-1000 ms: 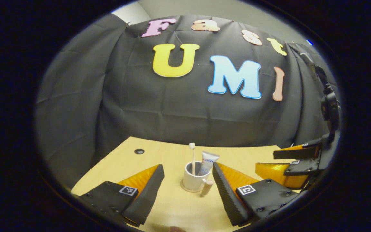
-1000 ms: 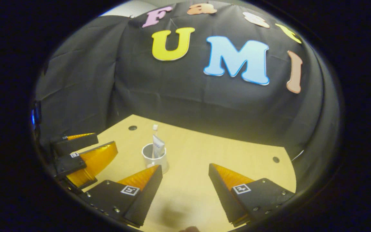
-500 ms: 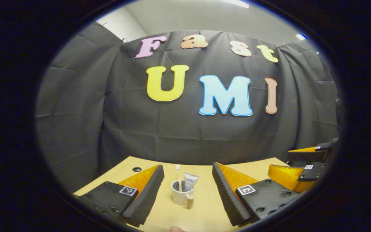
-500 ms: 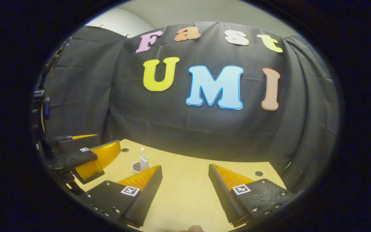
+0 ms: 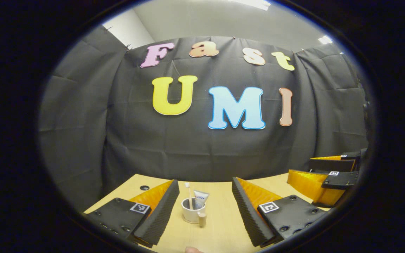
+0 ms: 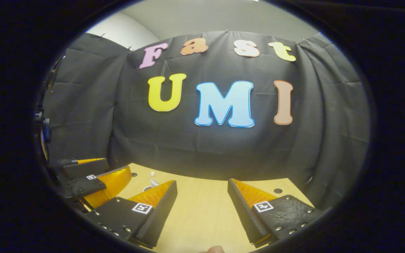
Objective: Put the toothbrush and toothpaste on the desktop into the cup, then pick up the cup and place it on the coaster on the desktop.
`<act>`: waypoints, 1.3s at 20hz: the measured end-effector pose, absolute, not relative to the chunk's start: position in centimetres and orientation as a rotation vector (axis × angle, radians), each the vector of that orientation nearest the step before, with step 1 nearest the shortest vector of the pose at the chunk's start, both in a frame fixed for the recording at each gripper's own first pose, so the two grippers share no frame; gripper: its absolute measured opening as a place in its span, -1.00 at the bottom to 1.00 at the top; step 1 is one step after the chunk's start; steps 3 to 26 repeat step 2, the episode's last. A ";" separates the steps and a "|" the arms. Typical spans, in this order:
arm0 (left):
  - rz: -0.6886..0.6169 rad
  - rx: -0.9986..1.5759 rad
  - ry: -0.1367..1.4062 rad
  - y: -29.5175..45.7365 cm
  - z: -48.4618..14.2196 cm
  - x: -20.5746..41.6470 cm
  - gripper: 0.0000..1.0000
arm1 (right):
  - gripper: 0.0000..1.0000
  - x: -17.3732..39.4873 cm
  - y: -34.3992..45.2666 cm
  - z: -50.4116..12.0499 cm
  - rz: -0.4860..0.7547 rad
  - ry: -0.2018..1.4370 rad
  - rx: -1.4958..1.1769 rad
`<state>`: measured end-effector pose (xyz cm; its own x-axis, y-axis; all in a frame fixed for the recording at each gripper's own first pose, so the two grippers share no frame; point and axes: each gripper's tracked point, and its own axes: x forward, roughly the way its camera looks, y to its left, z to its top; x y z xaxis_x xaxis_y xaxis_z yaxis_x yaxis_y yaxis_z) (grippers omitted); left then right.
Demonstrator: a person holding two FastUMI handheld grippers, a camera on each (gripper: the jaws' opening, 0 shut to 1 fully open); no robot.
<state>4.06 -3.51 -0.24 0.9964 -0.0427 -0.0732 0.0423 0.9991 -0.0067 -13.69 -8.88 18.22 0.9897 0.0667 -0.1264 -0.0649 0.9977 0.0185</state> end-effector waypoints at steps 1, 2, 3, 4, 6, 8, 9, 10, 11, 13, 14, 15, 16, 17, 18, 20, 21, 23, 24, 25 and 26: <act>-0.049 -0.003 0.067 -3.5 0.0 4.0 1.00 | 0.77 -14.1 -9.0 18.7 0.047 0.114 0.004; -0.055 -0.001 0.059 -3.4 0.3 3.9 1.00 | 0.77 -14.5 -9.1 19.0 0.028 0.105 -0.005; -0.055 -0.001 0.059 -3.4 0.3 3.9 1.00 | 0.77 -14.5 -9.1 19.0 0.028 0.105 -0.005; -0.055 -0.001 0.059 -3.4 0.3 3.9 1.00 | 0.77 -14.5 -9.1 19.0 0.028 0.105 -0.005; -0.055 -0.001 0.059 -3.4 0.3 3.9 1.00 | 0.77 -14.5 -9.1 19.0 0.028 0.105 -0.005; -0.055 -0.001 0.059 -3.4 0.3 3.9 1.00 | 0.77 -14.5 -9.1 19.0 0.028 0.105 -0.005; -0.055 -0.001 0.059 -3.4 0.3 3.9 1.00 | 0.77 -14.5 -9.1 19.0 0.028 0.105 -0.005; -0.055 -0.001 0.059 -3.4 0.3 3.9 1.00 | 0.77 -14.5 -9.1 19.0 0.028 0.105 -0.005; -0.055 -0.001 0.059 -3.4 0.3 3.9 1.00 | 0.77 -14.5 -9.1 19.0 0.028 0.105 -0.005; -0.055 -0.001 0.059 -3.4 0.3 3.9 1.00 | 0.77 -14.5 -9.1 19.0 0.028 0.105 -0.005; -0.055 -0.001 0.059 -3.4 0.3 3.9 1.00 | 0.77 -14.5 -9.1 19.0 0.028 0.105 -0.005; -0.055 -0.001 0.059 -3.4 0.3 3.9 1.00 | 0.77 -14.5 -9.1 19.0 0.028 0.105 -0.005; -0.055 -0.001 0.059 -3.4 0.3 3.9 1.00 | 0.77 -14.5 -9.1 19.0 0.028 0.105 -0.005; -0.055 -0.001 0.059 -3.4 0.3 3.9 1.00 | 0.77 -14.5 -9.1 19.0 0.028 0.105 -0.005; -0.055 -0.001 0.059 -3.4 0.3 3.9 1.00 | 0.77 -14.5 -9.1 19.0 0.028 0.105 -0.005; -0.055 -0.001 0.059 -3.4 0.3 3.9 1.00 | 0.77 -14.5 -9.1 19.0 0.028 0.105 -0.005; -0.055 -0.001 0.059 -3.4 0.3 3.9 1.00 | 0.77 -14.5 -9.1 19.0 0.028 0.105 -0.005; -0.055 -0.001 0.059 -3.4 0.3 3.9 1.00 | 0.77 -14.5 -9.1 19.0 0.028 0.105 -0.005; -0.055 -0.001 0.059 -3.4 0.3 3.9 1.00 | 0.77 -14.5 -9.1 19.0 0.028 0.105 -0.005; -0.055 -0.001 0.059 -3.4 0.3 3.9 1.00 | 0.77 -14.5 -9.1 19.0 0.028 0.105 -0.005; -0.055 -0.001 0.059 -3.4 0.3 3.9 1.00 | 0.77 -14.5 -9.1 19.0 0.028 0.105 -0.005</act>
